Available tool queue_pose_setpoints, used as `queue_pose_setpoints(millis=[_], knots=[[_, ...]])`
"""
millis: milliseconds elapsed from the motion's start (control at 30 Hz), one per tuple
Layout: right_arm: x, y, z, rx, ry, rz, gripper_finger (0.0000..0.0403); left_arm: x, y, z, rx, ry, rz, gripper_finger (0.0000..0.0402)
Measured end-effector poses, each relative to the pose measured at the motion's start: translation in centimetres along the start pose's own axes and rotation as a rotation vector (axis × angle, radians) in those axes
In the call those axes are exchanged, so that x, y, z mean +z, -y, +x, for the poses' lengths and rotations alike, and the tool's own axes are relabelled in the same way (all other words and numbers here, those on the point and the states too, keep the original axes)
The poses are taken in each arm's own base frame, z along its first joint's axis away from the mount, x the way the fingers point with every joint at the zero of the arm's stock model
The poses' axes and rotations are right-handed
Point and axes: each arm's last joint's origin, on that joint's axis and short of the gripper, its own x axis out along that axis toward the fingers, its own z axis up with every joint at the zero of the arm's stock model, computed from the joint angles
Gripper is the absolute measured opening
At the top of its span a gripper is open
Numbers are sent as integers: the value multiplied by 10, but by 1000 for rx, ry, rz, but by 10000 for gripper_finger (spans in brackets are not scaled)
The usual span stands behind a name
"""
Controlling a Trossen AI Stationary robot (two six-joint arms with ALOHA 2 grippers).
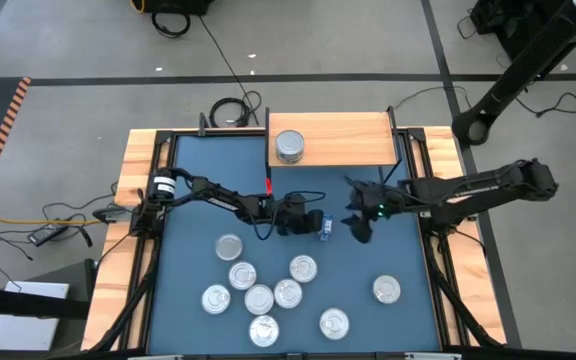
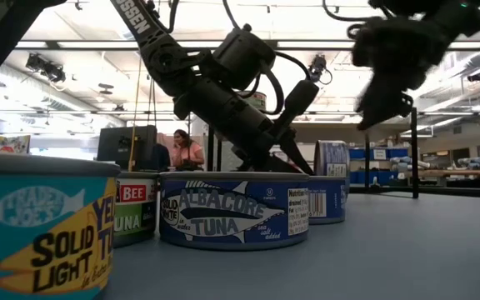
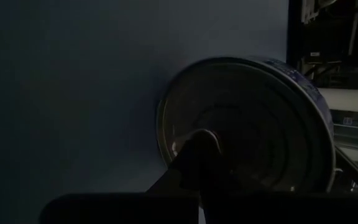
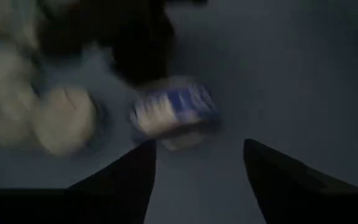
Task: Stack canned seafood by type on shelf
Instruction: Put the blue tuna can on the shelf
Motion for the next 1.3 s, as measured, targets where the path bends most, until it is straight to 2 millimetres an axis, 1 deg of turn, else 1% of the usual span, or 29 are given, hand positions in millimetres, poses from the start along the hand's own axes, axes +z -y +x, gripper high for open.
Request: queue_pose_setpoints(millis=[67,133,267,333,500,600,800,1033,1233,1300], knots=[[6,-7,5,59,6,96,256,0,1,0,-17,15,0,0],[4,-10,12,68,-14,141,254,1,2,0,-22,22,0,0],[-2,-12,24,32,-64,176,243,0,3,0,-37,27,-3,0],[-4,-13,27,14,-69,220,241,0,5,1,-50,32,-1,0],[-4,-18,31,-23,5,327,254,-2,5,1,-54,31,0,0],[-3,-19,30,-50,54,343,262,-2,6,1,-61,31,1,0],[-4,-19,34,-72,53,318,266,-2,7,1,-71,22,6,0],[-8,-17,48,-104,5,326,266,-2,8,0,-79,17,9,0],[-5,-13,64,-110,29,359,266,-2,8,0,-77,16,27,0],[-6,-11,69,-117,14,364,265,-3,6,0,-46,10,26,0]])
